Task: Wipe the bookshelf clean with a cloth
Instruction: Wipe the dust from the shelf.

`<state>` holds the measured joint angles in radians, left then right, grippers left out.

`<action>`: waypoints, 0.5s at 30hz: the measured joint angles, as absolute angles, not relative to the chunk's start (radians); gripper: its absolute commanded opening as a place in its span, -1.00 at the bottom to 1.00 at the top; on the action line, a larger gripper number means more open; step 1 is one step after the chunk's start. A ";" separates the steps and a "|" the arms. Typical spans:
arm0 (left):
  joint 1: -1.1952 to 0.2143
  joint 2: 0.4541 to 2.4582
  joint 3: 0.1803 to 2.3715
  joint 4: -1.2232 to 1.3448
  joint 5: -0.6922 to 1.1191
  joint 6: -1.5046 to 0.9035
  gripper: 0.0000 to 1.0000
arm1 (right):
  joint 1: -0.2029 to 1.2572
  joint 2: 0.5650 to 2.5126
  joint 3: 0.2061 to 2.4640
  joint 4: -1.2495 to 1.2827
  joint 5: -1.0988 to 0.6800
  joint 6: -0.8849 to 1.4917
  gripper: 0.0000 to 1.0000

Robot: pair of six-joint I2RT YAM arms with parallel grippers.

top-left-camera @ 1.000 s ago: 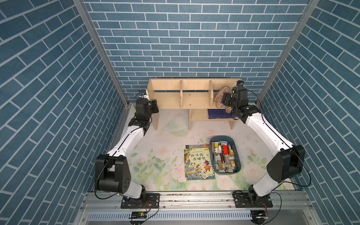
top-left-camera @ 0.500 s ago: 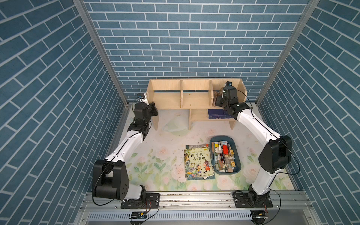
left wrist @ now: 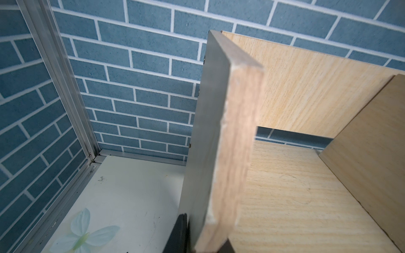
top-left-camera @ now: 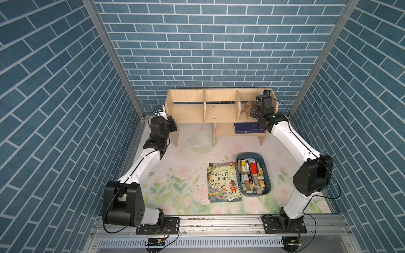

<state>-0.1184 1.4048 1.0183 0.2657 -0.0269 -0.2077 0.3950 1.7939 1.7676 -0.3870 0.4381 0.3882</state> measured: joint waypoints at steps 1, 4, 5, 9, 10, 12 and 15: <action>-0.118 1.405 1.018 0.266 -0.027 -0.204 -0.73 | 0.397 1.809 1.798 -0.386 0.431 0.388 -1.00; -0.118 1.405 1.018 0.265 -0.026 -0.196 -0.75 | 0.405 1.851 1.870 -0.380 0.381 0.388 -1.00; -0.118 1.406 1.018 0.265 -0.026 -0.194 -0.76 | 0.410 1.864 1.883 -0.377 0.364 0.388 -1.00; -0.118 1.408 1.019 0.265 -0.026 -0.186 -0.81 | 0.440 1.887 1.880 -0.373 0.319 0.388 -1.00; -0.118 1.411 1.022 0.265 -0.027 -0.186 -0.82 | 0.445 1.884 1.862 -0.368 0.315 0.388 -1.00; -0.117 1.419 1.028 0.265 -0.027 -0.185 -0.85 | 0.451 1.851 1.777 -0.346 0.311 0.387 -1.00; -0.117 1.430 1.038 0.266 -0.026 -0.185 -0.86 | 0.452 1.777 1.653 -0.304 0.324 0.387 -1.00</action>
